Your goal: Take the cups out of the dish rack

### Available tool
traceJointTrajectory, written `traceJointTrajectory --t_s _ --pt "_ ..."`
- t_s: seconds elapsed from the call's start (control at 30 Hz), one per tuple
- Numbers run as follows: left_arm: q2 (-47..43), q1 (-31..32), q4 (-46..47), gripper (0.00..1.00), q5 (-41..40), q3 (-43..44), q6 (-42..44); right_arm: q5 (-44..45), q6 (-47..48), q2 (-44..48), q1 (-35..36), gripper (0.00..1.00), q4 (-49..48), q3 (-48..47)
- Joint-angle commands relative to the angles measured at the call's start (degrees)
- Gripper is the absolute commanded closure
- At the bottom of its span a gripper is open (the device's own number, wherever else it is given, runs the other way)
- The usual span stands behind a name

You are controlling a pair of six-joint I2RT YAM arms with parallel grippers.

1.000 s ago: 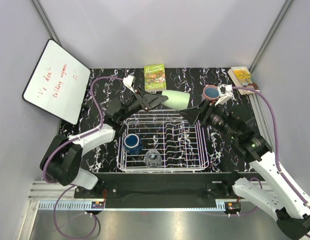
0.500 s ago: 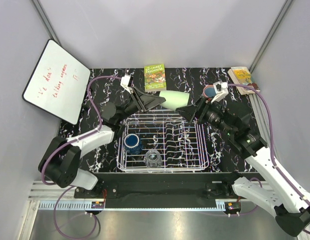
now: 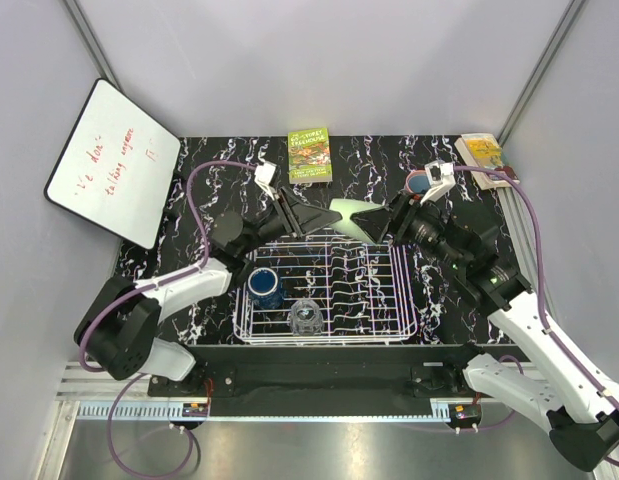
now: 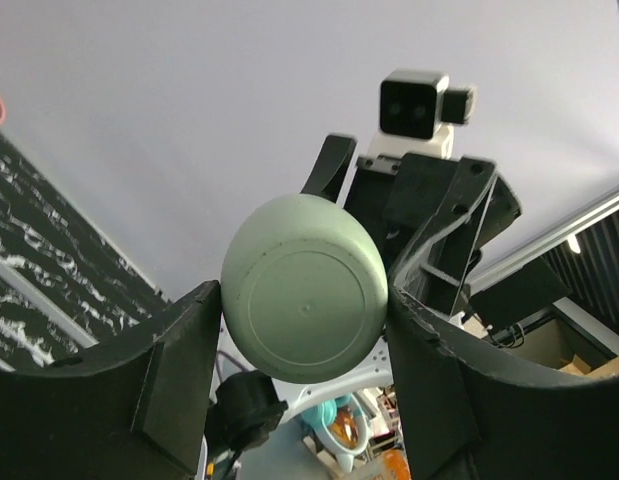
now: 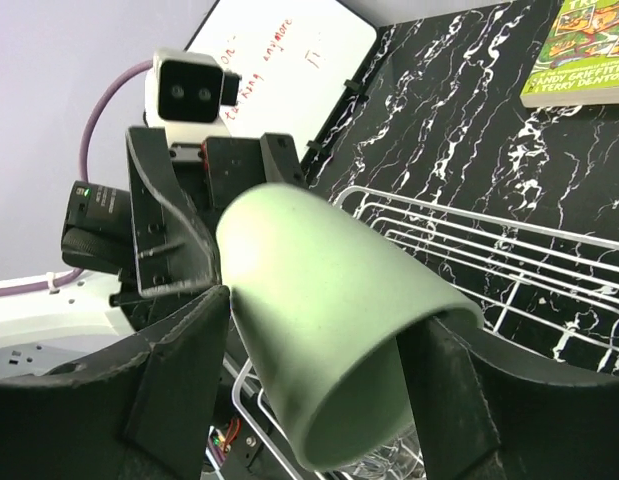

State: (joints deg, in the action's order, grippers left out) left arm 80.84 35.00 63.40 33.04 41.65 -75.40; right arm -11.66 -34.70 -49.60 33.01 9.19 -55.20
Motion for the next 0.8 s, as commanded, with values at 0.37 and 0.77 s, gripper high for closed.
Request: traceJointTrajectory --t_s 0.37,0.77 --pt "-1.65 2.96 2.71 0.84 1.68 -1.13 2.00 -1.97 -1.33 -1.73 0.30 1.00 -5.76 -1.23" --pt "-10.78 -2.39 -41.31 0.01 -4.72 9.67 21.68 15.07 5.69 6.01 0.29 1.00 12.07 -7.11"
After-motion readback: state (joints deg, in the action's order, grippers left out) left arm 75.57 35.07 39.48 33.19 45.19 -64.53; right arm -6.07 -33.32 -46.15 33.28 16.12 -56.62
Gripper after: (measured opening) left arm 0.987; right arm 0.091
